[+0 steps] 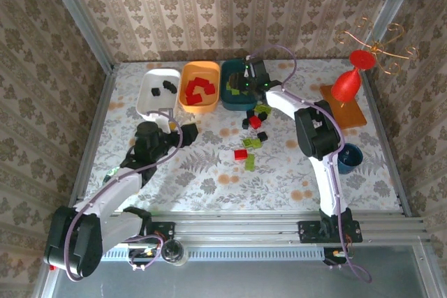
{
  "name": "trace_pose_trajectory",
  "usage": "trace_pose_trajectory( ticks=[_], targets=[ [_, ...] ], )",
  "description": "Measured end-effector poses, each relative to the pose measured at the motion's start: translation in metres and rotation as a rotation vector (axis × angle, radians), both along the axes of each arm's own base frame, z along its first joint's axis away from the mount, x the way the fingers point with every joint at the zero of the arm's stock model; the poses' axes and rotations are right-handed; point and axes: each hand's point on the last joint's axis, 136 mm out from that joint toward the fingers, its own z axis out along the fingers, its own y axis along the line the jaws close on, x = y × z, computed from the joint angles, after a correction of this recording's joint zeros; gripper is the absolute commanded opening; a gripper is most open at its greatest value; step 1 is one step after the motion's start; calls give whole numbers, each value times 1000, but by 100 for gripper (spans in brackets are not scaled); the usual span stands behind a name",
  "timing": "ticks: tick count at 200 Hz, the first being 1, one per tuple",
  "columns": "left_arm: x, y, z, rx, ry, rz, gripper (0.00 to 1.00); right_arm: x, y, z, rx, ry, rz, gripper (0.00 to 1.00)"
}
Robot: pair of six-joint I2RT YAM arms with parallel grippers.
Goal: Sort the legos into containers by color
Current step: Place the lego in the container, then pick up the lego from the center of the table.
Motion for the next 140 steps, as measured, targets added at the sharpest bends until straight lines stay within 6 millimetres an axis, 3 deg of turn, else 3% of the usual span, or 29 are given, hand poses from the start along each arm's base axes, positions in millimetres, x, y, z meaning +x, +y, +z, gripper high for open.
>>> trace_pose_trajectory(
  ticks=[18,38,71,94,108,140],
  targets=[
    [0,-11,1,2,4,-41,92,-9,-7,2,-7,7,24,69],
    [-2,-30,0,24,5,-111,91,-44,-9,15,-9,21,69,73],
    [-12,-78,-9,106,18,-272,88,-114,-23,70,9,-42,117,78],
    [-19,-106,-22,177,44,-373,87,-157,-47,101,-1,-104,92,84],
    [-25,-123,-32,230,63,-435,86,-181,-67,104,-16,-109,59,88],
    [-39,-153,-54,350,95,-570,85,-234,-119,82,-53,-66,-39,95]
  ],
)
